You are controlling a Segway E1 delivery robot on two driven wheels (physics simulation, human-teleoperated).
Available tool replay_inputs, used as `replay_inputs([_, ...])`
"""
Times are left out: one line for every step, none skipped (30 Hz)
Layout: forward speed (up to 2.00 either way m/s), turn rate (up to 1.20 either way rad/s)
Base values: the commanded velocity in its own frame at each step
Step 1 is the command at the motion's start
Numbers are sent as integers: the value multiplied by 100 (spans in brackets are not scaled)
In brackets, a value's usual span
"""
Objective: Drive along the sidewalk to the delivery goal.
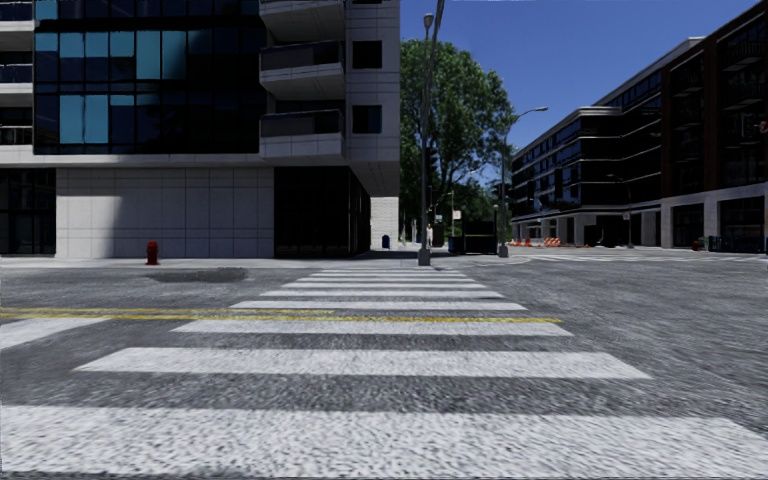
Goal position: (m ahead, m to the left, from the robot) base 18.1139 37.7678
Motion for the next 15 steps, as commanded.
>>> replay_inputs([200,0])
replay_inputs([200,0])
replay_inputs([200,0])
replay_inputs([200,0])
replay_inputs([200,0])
replay_inputs([200,0])
replay_inputs([200,0])
replay_inputs([200,0])
replay_inputs([200,0])
replay_inputs([200,0])
replay_inputs([200,0])
replay_inputs([200,0])
replay_inputs([200,0])
replay_inputs([200,0])
replay_inputs([200,0])
